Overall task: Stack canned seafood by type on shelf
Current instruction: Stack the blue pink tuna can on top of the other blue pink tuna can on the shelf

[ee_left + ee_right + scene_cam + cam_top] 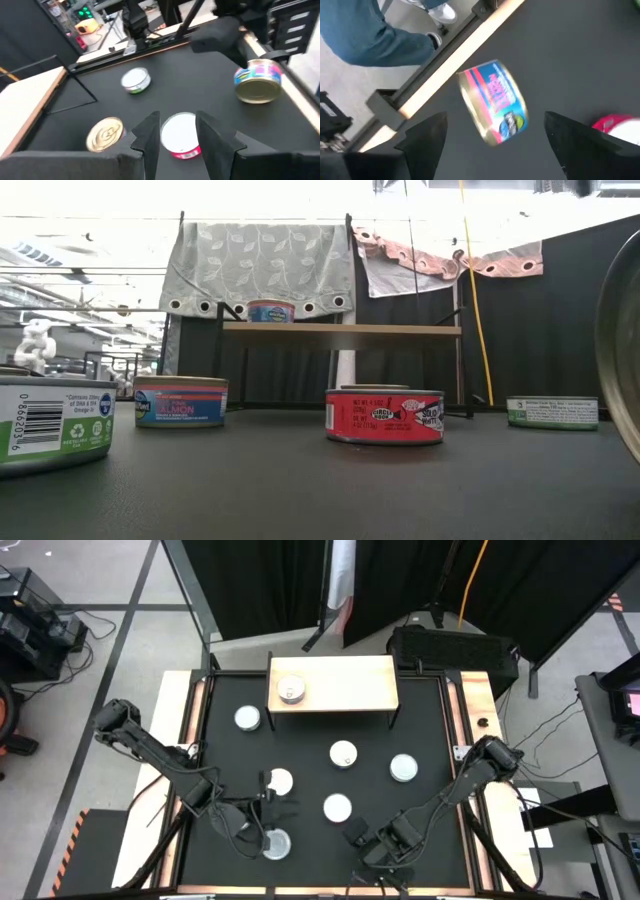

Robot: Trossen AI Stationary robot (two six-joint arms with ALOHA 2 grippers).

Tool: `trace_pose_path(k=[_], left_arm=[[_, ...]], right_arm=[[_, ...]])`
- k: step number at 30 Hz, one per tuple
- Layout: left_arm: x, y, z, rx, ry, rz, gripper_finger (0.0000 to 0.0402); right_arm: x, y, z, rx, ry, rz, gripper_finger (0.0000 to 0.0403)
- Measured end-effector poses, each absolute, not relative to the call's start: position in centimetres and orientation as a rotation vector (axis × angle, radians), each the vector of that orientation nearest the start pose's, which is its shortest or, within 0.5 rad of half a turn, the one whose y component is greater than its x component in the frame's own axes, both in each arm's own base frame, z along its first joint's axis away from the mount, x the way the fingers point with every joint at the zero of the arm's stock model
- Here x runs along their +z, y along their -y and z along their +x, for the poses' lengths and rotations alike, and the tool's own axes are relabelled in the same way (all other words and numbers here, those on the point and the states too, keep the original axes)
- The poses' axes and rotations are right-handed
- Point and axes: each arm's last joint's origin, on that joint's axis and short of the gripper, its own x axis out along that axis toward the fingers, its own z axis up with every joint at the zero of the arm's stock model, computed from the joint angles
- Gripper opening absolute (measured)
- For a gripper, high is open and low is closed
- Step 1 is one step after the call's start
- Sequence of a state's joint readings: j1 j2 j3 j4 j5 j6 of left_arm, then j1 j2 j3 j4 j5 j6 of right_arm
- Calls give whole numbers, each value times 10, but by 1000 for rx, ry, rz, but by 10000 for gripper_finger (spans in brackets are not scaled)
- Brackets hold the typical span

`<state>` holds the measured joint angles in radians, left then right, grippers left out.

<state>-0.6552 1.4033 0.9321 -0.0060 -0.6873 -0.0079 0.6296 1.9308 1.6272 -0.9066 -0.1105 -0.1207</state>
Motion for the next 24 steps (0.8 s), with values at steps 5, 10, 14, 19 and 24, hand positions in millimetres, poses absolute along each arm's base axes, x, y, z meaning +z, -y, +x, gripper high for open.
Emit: trace_pose_path(k=[5, 10, 14, 19, 24], left_arm=[[265, 168, 250, 57, -373, 302, 127], [265, 168, 250, 63, -372, 287, 127], [265, 168, 250, 73, -370, 288, 127], [265, 168, 250, 85, -368, 289, 127], [265, 168, 250, 85, -368, 290, 127]], right_arm=[[223, -241, 327, 783, -1187, -475, 328], [216, -243, 332, 821, -1158, -525, 340], [209, -243, 337, 847, -1144, -562, 340], [206, -239, 340, 865, -1128, -594, 338], [202, -236, 347, 870, -1111, -569, 315]])
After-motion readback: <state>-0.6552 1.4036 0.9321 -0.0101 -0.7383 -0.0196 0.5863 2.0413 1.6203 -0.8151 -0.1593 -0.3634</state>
